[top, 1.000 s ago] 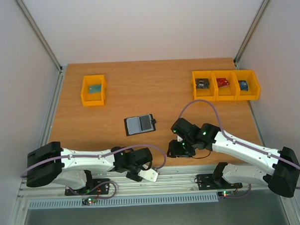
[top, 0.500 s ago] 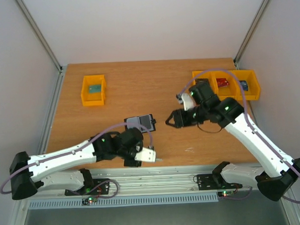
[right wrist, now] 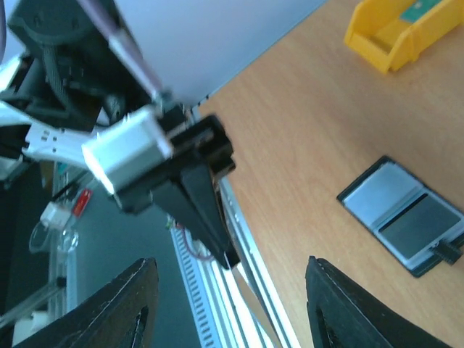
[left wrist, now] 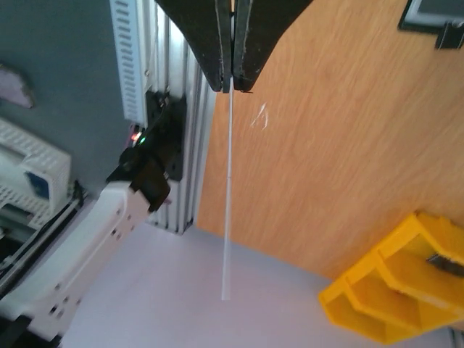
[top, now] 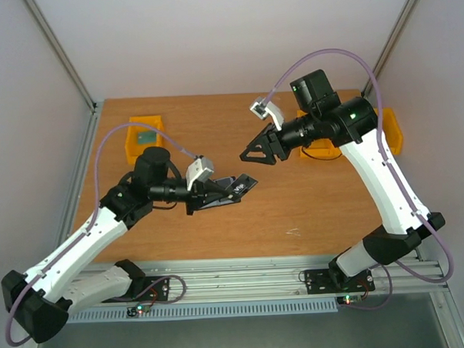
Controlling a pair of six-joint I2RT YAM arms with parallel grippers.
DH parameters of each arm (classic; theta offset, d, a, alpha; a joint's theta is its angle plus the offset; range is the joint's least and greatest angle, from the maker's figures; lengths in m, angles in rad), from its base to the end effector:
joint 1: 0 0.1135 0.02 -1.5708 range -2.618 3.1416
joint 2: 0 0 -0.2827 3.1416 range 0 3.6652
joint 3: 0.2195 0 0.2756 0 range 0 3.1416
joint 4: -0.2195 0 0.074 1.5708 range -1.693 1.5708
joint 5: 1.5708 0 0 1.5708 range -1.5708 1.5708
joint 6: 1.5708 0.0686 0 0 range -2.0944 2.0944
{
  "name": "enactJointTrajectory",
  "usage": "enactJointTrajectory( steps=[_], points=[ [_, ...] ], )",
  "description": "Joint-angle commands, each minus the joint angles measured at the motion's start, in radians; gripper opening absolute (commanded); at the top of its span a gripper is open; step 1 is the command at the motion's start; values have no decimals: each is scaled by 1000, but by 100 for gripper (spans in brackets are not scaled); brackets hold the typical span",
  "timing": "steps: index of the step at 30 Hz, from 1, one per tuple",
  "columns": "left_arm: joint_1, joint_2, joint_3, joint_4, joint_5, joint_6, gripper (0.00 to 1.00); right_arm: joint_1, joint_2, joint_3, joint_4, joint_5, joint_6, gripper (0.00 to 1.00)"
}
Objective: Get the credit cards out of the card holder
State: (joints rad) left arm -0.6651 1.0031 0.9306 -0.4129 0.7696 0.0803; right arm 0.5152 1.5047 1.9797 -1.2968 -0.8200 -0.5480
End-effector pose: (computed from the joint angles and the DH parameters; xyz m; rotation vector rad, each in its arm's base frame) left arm 0.1670 -0.1916 0.3347 1.2072 1.7189 -1.1460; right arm 0.2323 0.1892 0.4835 -1.4522 1.7214 0.9504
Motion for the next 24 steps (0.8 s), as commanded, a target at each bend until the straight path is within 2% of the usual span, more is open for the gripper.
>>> enactJointTrajectory(
  steps=[1,6,10,15,20,24],
  points=[
    [58,33,-19,237,235,-169,0,-2,3,-6,-130,-71,-117,57],
    [116,60,-1,248,274,-148,0,-2,-11,-43,-187,-151,-178,60],
    [128,64,-9,282,285,-139,0,-2,-22,-100,-182,-115,-191,61],
    [130,89,-10,339,287,-108,0,-1,-1,-137,-180,-93,-189,52],
    [139,115,14,338,296,-84,0,-2,7,-132,-149,-98,-192,37],
    [139,124,17,342,311,-83,0,-2,9,-174,-122,-46,-175,35]
  ],
)
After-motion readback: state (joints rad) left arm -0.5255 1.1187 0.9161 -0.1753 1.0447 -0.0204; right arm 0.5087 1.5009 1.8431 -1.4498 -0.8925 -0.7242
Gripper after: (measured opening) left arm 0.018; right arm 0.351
